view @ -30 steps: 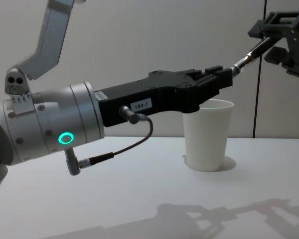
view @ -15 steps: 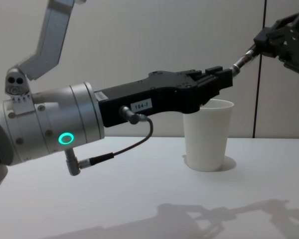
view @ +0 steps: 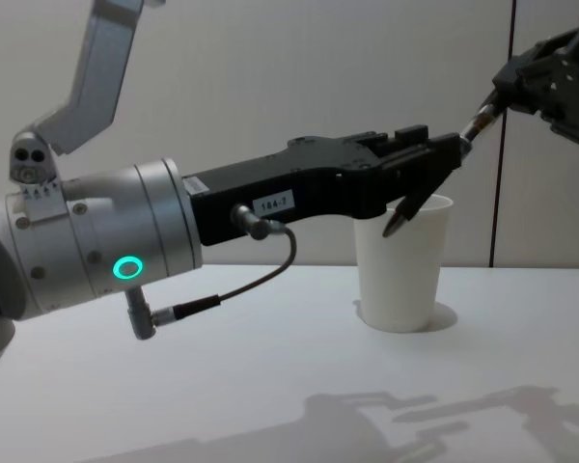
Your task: Place the pen into the pen holder.
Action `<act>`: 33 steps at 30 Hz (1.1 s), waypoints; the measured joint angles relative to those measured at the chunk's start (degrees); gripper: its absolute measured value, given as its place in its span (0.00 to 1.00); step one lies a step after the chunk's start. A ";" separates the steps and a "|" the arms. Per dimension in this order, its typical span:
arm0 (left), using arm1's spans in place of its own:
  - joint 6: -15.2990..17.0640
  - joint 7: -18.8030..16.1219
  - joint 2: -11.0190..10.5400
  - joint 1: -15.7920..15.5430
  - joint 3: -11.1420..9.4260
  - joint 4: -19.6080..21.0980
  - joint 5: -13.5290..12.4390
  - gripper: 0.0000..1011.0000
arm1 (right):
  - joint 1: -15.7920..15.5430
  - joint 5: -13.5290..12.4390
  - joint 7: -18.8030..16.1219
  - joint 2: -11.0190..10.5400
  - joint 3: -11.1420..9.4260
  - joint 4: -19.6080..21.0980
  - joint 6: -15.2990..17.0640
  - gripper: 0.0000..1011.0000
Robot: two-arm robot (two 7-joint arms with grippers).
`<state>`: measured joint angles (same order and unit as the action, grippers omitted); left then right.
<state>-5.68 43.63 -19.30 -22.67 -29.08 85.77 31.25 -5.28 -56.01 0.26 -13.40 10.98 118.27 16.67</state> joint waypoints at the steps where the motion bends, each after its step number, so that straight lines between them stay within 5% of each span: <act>1: 0.00 0.00 0.00 0.00 0.00 0.00 0.00 0.35 | 0.00 0.00 0.00 0.00 0.00 0.00 0.00 0.15; 22: 0.01 0.00 0.00 0.00 0.00 0.00 0.00 0.99 | 0.07 -0.01 -0.02 -0.02 0.00 0.03 -0.01 0.15; 33: 0.02 0.00 0.00 0.00 0.00 0.00 0.00 0.99 | 2.84 2.08 -0.33 -0.79 -0.91 -3.39 -2.44 0.15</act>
<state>-5.66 43.63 -19.30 -22.67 -29.08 85.78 31.25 -2.44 -53.93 -0.08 -14.19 10.07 114.88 14.23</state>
